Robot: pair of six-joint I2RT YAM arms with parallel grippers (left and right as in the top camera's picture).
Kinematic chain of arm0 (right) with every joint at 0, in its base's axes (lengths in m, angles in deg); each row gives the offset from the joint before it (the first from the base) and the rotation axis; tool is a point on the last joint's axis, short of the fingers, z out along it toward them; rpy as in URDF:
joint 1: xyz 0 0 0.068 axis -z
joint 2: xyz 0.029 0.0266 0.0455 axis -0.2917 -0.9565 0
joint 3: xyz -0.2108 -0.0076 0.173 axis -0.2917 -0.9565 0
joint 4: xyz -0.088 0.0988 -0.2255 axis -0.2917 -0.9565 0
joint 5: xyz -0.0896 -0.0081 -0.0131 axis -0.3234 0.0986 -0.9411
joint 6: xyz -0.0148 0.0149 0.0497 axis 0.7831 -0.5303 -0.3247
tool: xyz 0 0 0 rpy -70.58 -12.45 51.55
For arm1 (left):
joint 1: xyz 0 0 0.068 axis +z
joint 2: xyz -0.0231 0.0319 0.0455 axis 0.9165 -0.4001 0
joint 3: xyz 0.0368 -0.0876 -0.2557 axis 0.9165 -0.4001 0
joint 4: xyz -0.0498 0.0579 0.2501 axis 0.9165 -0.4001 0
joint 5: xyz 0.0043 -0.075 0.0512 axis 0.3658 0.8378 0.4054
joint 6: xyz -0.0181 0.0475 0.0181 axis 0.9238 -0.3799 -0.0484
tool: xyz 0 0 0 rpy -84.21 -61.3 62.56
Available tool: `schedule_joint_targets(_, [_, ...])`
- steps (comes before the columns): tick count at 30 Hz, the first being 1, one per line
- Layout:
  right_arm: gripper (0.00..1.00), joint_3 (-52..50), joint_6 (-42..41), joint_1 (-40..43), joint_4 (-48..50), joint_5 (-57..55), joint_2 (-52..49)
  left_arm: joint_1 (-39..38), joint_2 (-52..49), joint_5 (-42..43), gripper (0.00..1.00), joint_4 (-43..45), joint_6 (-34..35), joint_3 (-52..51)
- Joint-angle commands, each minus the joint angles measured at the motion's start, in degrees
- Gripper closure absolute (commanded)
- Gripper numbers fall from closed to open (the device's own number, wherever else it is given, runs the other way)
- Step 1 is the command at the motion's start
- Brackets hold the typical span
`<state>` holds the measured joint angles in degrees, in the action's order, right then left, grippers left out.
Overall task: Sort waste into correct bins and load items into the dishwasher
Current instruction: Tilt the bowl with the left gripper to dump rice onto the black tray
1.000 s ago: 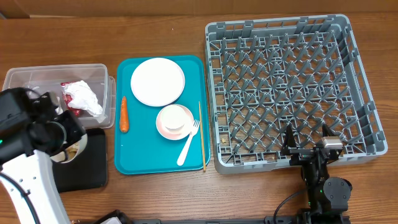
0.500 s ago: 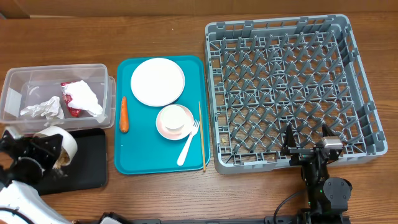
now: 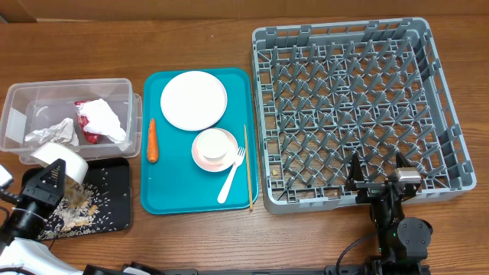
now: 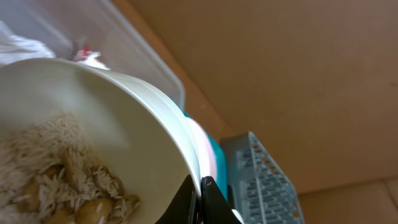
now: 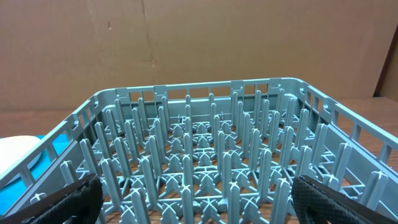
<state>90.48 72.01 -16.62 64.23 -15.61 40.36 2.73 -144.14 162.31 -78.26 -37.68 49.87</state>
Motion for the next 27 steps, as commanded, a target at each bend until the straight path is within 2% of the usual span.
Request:
schedule_joint_targets(1, [0.00,-0.6,0.2,0.2,0.3,-0.5,0.4,0.4,0.3,4.4,0.96,0.3,-0.9,-0.2])
schedule_joint_targets(5, [0.00,-0.6,0.2,0.2,0.3,-0.5,0.4,0.4,0.3,7.5,0.96,0.0,-0.9,-0.2])
schedule_joint_targets(8, [0.00,-0.6,0.2,0.2,0.3,-0.5,0.4,0.4,0.3,5.2,0.96,-0.3,-0.6,-0.5])
schedule_joint_targets(10, [0.00,-0.6,0.2,0.2,0.3,-0.5,0.4,0.4,0.3,11.1,0.96,-1.7,-1.4,-0.6])
schedule_joint_targets(12, [0.00,-0.6,0.2,0.2,0.3,-0.5,0.4,0.4,0.3,8.3,0.95,-1.5,-1.3,-0.6])
schedule_joint_targets(16, [0.00,-0.6,0.2,0.2,0.3,-0.5,0.4,0.3,0.3,8.8,0.94,-3.8,-2.3,-0.6])
schedule_joint_targets(17, [0.00,-0.6,0.2,0.2,0.3,-0.5,0.4,0.3,0.3,13.9,0.96,-4.7,-2.8,-0.6])
schedule_joint_targets(18, [0.00,-0.6,0.2,0.2,0.3,-0.5,0.4,0.3,0.3,15.2,0.96,-4.9,-3.4,-0.6])
schedule_joint_targets(22, [0.00,-0.6,0.2,0.2,0.3,-0.5,0.4,0.3,-0.2,7.3,0.96,-4.5,-4.4,-0.6])
schedule_joint_targets(25, [0.00,-0.6,0.2,0.2,0.3,-0.5,0.4,0.3,-0.3,9.3,0.96,-5.5,-5.0,-0.6])
schedule_joint_targets(27, [0.00,-0.6,0.2,0.2,0.3,-0.5,0.4,0.2,-0.4,14.4,0.96,-5.1,-7.1,-0.6])
